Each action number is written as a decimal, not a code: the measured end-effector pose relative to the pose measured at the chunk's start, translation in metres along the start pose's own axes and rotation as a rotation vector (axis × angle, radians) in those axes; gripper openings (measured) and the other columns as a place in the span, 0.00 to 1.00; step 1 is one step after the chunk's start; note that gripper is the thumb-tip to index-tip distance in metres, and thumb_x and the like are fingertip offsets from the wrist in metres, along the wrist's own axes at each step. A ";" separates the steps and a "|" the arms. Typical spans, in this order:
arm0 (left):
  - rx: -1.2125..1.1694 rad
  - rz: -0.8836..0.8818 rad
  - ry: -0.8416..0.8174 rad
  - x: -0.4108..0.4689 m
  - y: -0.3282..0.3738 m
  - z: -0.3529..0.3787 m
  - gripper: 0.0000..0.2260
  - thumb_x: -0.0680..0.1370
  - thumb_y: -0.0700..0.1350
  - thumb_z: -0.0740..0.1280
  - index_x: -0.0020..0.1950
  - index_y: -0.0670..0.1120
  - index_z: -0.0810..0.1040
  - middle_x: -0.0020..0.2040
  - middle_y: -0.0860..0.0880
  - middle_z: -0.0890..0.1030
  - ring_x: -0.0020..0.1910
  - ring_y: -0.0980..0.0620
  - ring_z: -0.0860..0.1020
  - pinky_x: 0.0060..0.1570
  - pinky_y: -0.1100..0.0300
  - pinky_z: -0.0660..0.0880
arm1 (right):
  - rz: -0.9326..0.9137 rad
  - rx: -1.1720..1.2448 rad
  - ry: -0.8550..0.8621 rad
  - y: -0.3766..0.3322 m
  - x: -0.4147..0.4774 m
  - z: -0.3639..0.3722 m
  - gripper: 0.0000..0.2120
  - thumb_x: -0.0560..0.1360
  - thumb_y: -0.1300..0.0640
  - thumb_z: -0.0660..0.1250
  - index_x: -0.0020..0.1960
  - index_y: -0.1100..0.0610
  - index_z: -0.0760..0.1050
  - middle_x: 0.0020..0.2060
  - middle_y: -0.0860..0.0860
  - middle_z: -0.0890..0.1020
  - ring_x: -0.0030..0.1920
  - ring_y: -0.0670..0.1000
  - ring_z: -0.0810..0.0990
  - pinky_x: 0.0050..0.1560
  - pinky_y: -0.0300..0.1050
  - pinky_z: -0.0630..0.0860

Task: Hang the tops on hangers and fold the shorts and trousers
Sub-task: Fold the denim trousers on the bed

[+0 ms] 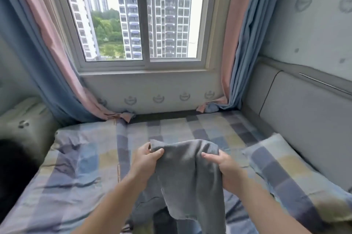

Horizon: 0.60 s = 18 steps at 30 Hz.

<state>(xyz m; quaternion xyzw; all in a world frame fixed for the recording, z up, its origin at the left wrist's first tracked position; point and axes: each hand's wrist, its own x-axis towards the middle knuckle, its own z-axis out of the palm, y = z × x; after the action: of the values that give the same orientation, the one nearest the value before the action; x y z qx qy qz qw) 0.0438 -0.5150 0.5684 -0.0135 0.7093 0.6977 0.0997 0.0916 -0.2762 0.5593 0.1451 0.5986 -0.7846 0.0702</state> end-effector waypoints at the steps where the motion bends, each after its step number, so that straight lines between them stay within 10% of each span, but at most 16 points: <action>1: -0.016 -0.054 0.014 -0.010 -0.024 0.011 0.04 0.80 0.36 0.66 0.53 0.40 0.80 0.43 0.44 0.86 0.42 0.47 0.84 0.38 0.57 0.78 | 0.021 0.047 -0.023 0.018 -0.002 -0.014 0.15 0.76 0.63 0.71 0.62 0.62 0.79 0.54 0.64 0.84 0.54 0.62 0.85 0.44 0.49 0.82; 10: 0.021 -0.264 -0.162 -0.061 -0.110 0.129 0.08 0.80 0.34 0.65 0.57 0.42 0.78 0.50 0.43 0.85 0.49 0.47 0.84 0.44 0.53 0.81 | 0.053 -0.134 -0.118 0.076 -0.020 -0.118 0.17 0.78 0.66 0.69 0.65 0.54 0.75 0.56 0.55 0.85 0.59 0.56 0.83 0.55 0.48 0.81; 15: 1.015 -0.305 -0.514 -0.048 -0.090 0.132 0.10 0.74 0.54 0.72 0.50 0.50 0.80 0.47 0.49 0.83 0.42 0.51 0.81 0.35 0.65 0.70 | -0.012 -0.444 -0.164 0.025 -0.023 -0.156 0.11 0.81 0.64 0.65 0.58 0.53 0.79 0.51 0.49 0.87 0.53 0.49 0.85 0.49 0.38 0.79; 18: 1.310 -0.173 -0.387 -0.032 -0.081 0.144 0.52 0.66 0.62 0.78 0.81 0.52 0.52 0.76 0.46 0.67 0.72 0.46 0.68 0.67 0.54 0.70 | -0.038 -0.575 -0.262 -0.010 -0.026 -0.168 0.08 0.79 0.65 0.67 0.55 0.56 0.82 0.49 0.53 0.87 0.49 0.49 0.85 0.48 0.41 0.80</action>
<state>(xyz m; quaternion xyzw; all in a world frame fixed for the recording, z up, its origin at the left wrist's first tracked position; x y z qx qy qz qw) 0.1058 -0.3779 0.4929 0.1180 0.9506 0.1047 0.2674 0.1369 -0.1137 0.5364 0.0060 0.7844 -0.5964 0.1701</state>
